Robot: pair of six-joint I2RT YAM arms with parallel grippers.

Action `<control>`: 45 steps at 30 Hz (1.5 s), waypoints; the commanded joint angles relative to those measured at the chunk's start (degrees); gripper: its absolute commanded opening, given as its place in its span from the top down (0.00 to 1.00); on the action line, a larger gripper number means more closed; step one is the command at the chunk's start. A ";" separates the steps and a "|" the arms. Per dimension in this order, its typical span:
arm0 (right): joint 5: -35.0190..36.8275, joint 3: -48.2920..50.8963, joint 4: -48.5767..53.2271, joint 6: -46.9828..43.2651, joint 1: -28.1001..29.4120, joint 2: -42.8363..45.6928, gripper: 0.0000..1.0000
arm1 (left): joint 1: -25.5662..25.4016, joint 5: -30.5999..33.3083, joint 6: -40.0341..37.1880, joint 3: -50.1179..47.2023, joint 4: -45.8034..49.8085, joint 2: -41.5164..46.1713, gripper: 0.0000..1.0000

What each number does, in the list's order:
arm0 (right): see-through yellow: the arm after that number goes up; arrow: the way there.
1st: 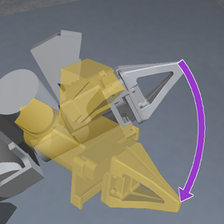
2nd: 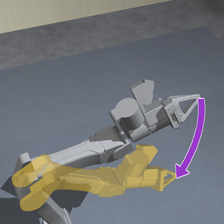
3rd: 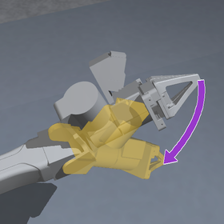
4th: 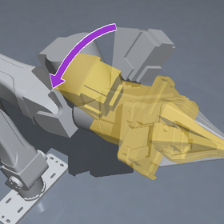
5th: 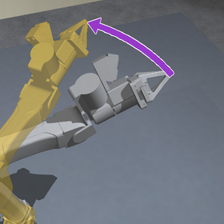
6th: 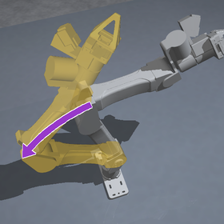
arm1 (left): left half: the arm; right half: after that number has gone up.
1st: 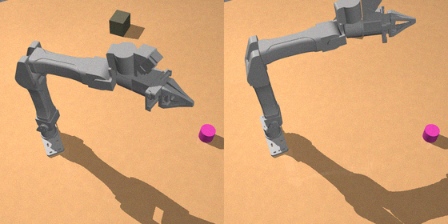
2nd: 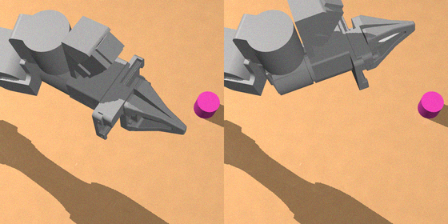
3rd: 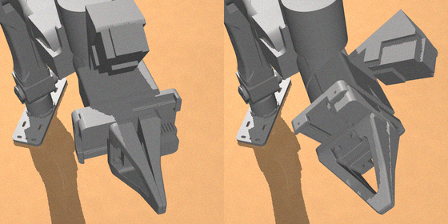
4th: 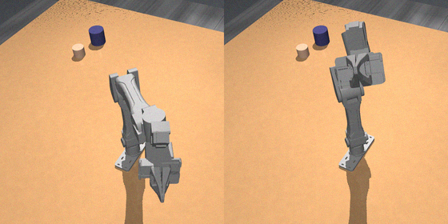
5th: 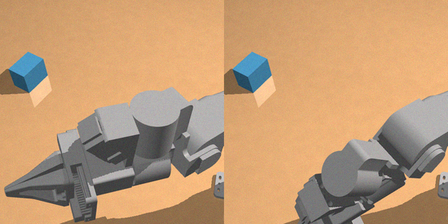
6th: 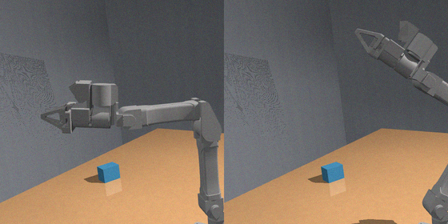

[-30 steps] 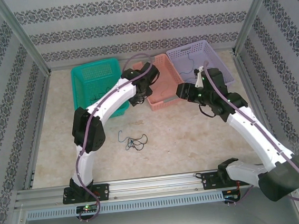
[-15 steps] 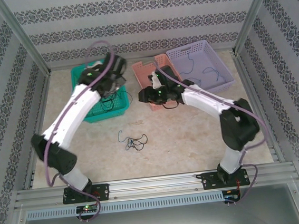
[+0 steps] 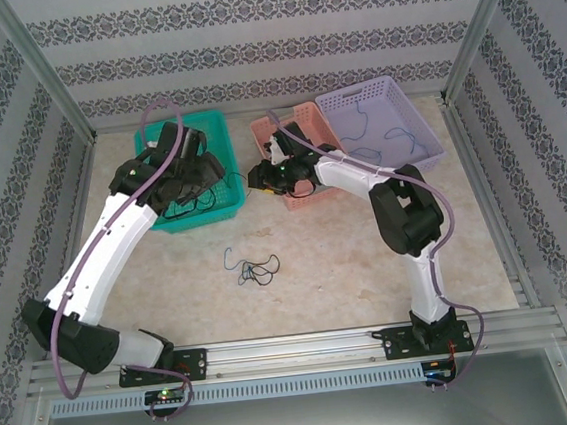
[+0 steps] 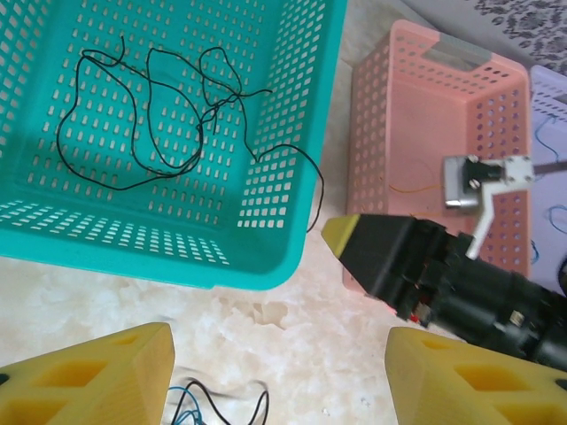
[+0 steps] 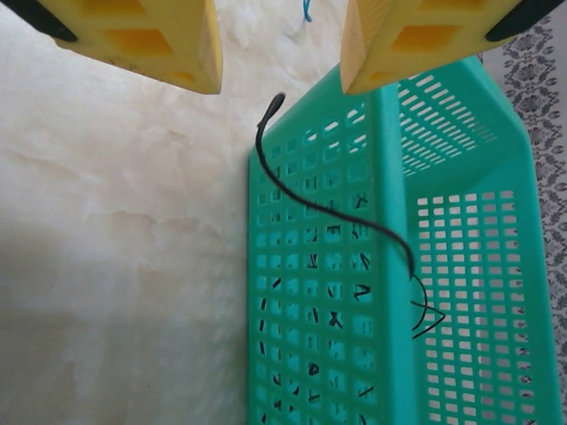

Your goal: Untangle the cables

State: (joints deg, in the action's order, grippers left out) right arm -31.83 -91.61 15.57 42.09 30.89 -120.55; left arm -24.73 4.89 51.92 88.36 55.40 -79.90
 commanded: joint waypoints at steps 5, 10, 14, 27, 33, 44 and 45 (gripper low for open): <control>-0.11 -3.22 -1.61 2.21 0.63 -3.20 0.61 | 0.30 -1.20 -2.09 -2.96 -1.58 5.78 0.35; -0.58 -5.51 -1.24 2.23 0.91 -4.93 0.64 | 0.30 -2.06 -1.65 -3.08 -1.56 6.03 0.35; -0.77 -7.91 -0.03 2.32 1.10 -6.47 0.70 | 0.30 -2.42 -1.14 -3.29 -1.87 6.16 0.35; 1.92 -8.60 4.50 0.75 1.98 -6.10 0.71 | 0.30 -3.48 -0.33 -3.23 -3.01 6.31 0.38; 3.29 -7.46 4.00 0.85 2.33 -6.39 0.72 | 0.30 -4.41 -0.15 -2.76 -3.63 5.98 0.39; 7.98 -7.22 3.96 -0.09 2.85 -1.98 1.00 | 0.30 -3.95 -1.02 -2.33 -2.30 6.67 0.41; 9.12 -6.42 4.65 -0.68 3.15 -0.39 1.00 | 0.30 -3.76 -1.07 -2.47 -2.16 6.95 0.41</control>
State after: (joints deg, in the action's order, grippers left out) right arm -26.35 -99.24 18.65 43.09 32.93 -126.04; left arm -24.73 0.43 51.35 85.30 53.30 -74.35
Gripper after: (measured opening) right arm 0.063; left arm 0.592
